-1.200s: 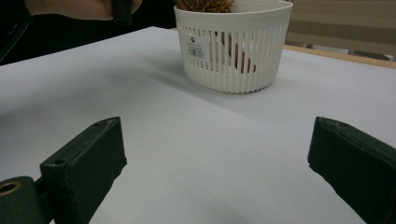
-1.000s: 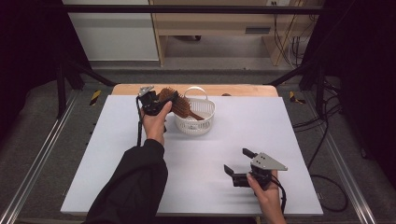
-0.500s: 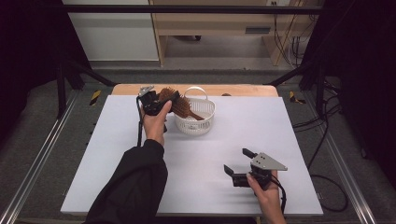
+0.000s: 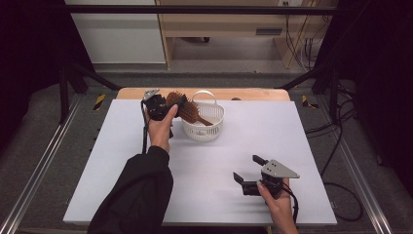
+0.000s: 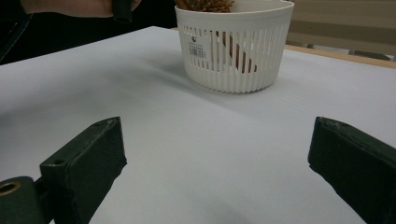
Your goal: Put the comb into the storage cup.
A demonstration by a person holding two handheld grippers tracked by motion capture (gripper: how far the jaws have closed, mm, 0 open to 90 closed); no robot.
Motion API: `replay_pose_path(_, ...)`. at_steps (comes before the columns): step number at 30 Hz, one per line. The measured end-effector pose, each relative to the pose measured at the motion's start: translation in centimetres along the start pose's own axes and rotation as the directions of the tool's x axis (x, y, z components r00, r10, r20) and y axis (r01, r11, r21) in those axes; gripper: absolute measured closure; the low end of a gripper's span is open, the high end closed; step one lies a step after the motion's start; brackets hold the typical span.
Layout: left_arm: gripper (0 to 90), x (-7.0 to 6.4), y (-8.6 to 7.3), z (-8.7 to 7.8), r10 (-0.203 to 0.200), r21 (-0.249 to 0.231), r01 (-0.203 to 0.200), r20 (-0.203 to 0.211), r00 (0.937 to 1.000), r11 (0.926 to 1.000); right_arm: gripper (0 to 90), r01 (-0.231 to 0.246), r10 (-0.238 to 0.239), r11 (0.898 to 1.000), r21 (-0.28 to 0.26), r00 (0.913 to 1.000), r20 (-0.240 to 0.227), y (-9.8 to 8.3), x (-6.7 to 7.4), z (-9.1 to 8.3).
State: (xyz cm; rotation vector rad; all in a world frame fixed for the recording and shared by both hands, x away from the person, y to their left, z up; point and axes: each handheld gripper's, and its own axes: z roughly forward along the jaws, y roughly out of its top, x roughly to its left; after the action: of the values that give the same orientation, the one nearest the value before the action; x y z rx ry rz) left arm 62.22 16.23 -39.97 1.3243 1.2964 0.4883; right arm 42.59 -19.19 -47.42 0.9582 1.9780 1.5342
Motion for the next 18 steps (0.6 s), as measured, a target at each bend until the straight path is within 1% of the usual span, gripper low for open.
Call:
replay_pose_path(2,4.7,0.0,0.1,-0.2,0.008,0.003,-0.008,-0.002,1.0000,1.0000,4.2,-0.001,0.001,1.000,0.000,1.0000,-0.001,0.0,0.0,0.0)
replay_pose_path(4,4.7,-0.1,0.2,-0.4,0.009,-0.006,-0.009,-0.003,1.0000,0.9999,4.2,0.000,0.000,1.000,-0.001,1.0000,0.001,0.0,0.0,0.0)
replay_pose_path(12,4.0,0.0,0.9,-1.2,0.022,-0.012,-0.022,-0.024,0.9995,0.9997,4.2,0.000,0.000,1.000,0.000,1.0000,0.001,0.0,0.0,0.0)
replay_pose_path(18,4.1,0.0,1.3,-1.9,0.036,-0.020,-0.037,-0.027,0.9990,0.9991,4.2,0.002,-0.002,1.000,0.001,1.0000,0.001,0.0,0.1,0.1)
